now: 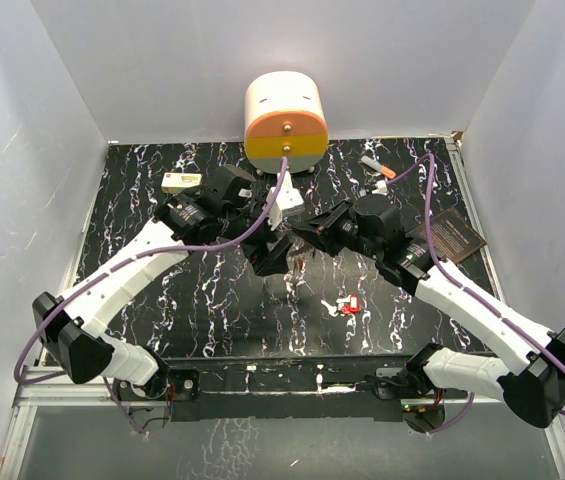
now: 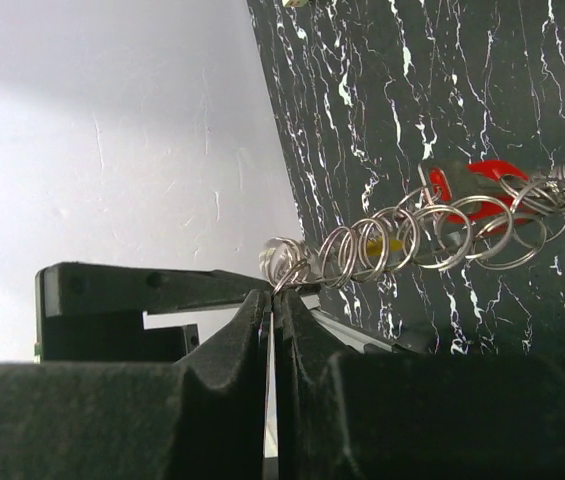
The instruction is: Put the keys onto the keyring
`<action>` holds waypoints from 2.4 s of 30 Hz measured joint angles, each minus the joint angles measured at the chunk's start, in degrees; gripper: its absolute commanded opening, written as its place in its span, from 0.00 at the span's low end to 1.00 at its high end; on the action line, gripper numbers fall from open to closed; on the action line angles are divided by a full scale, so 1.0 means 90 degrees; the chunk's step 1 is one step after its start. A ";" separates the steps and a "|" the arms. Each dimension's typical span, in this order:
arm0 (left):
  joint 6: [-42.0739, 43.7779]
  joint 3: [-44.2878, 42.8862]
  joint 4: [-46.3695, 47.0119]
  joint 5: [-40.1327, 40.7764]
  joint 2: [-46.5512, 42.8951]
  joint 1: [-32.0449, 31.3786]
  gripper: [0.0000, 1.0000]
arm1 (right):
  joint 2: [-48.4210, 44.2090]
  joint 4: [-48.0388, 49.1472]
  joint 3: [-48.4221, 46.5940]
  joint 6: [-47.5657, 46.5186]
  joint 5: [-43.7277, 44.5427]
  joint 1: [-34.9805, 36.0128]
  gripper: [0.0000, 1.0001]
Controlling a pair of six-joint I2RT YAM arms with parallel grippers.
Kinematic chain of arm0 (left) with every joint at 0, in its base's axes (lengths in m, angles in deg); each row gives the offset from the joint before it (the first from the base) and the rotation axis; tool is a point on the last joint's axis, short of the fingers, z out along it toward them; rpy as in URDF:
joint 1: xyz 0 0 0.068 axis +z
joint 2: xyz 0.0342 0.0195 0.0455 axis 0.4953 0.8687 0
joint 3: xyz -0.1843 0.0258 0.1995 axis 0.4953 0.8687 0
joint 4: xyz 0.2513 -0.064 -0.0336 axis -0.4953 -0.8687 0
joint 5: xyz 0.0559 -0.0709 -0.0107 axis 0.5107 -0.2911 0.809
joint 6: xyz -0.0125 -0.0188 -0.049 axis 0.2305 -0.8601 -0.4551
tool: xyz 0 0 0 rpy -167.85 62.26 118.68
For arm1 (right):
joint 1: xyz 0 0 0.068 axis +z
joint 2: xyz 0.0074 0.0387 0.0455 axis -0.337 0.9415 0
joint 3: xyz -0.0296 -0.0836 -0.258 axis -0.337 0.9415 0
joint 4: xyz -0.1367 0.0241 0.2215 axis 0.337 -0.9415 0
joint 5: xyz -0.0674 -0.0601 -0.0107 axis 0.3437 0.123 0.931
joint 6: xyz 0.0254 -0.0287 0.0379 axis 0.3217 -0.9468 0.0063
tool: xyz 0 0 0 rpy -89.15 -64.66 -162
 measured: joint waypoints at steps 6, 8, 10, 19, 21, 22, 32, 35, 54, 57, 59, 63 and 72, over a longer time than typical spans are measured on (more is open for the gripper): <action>-0.0002 -0.0083 0.0053 0.0126 0.0151 0.0000 0.84 | -0.0061 -0.0007 0.0049 0.0000 0.0032 0.0007 0.08; 0.0000 -0.0199 0.0134 0.0182 0.0124 0.0000 0.85 | -0.0068 0.0000 0.0049 0.0002 0.0053 0.0007 0.08; 0.0027 -0.0270 0.0219 0.0223 0.0010 0.0000 0.85 | -0.0068 0.0000 0.0053 0.0000 0.0053 0.0007 0.08; 0.0170 -0.0515 0.0151 -0.0342 -0.0471 0.0000 0.50 | -0.0068 0.0002 0.0129 0.0000 0.0053 0.0010 0.08; 0.0194 -0.0605 -0.0046 -0.0736 -0.0398 -0.0002 0.51 | -0.0068 0.0005 0.0129 0.0000 0.0053 0.0010 0.08; 0.0226 -0.0646 -0.0146 -0.0896 -0.0340 -0.0002 0.54 | -0.0068 0.0005 0.0129 0.0000 0.0053 0.0010 0.08; 0.0583 -0.0721 -0.1061 -0.1379 0.0403 -0.0056 0.69 | -0.0066 0.0005 0.0129 0.0000 0.0056 0.0039 0.08; 0.0678 -0.0661 -0.1100 -0.1229 0.0401 -0.0056 0.79 | -0.0066 0.0007 0.0126 0.0000 0.0053 0.0046 0.08; 0.0862 0.0063 -0.0170 0.0107 0.0367 -0.0056 0.93 | -0.0155 -0.0024 0.0153 0.0080 0.0032 0.0092 0.08; 0.0884 0.0063 -0.0056 0.0182 0.0318 -0.0056 0.93 | -0.0206 -0.0022 0.0155 0.0129 0.0027 0.0092 0.08; 0.0884 0.0070 0.0005 0.0228 0.0289 -0.0056 0.93 | -0.0209 -0.0022 0.0163 0.0163 0.0017 0.0095 0.08; 0.0886 0.0114 0.0143 0.0311 0.0270 -0.0056 0.94 | -0.0216 -0.0024 0.0228 0.0185 -0.0002 0.0100 0.08; 0.0896 0.0141 0.0253 0.0257 0.0282 -0.0056 0.95 | -0.0221 -0.0027 0.0257 0.0272 -0.0049 0.0228 0.08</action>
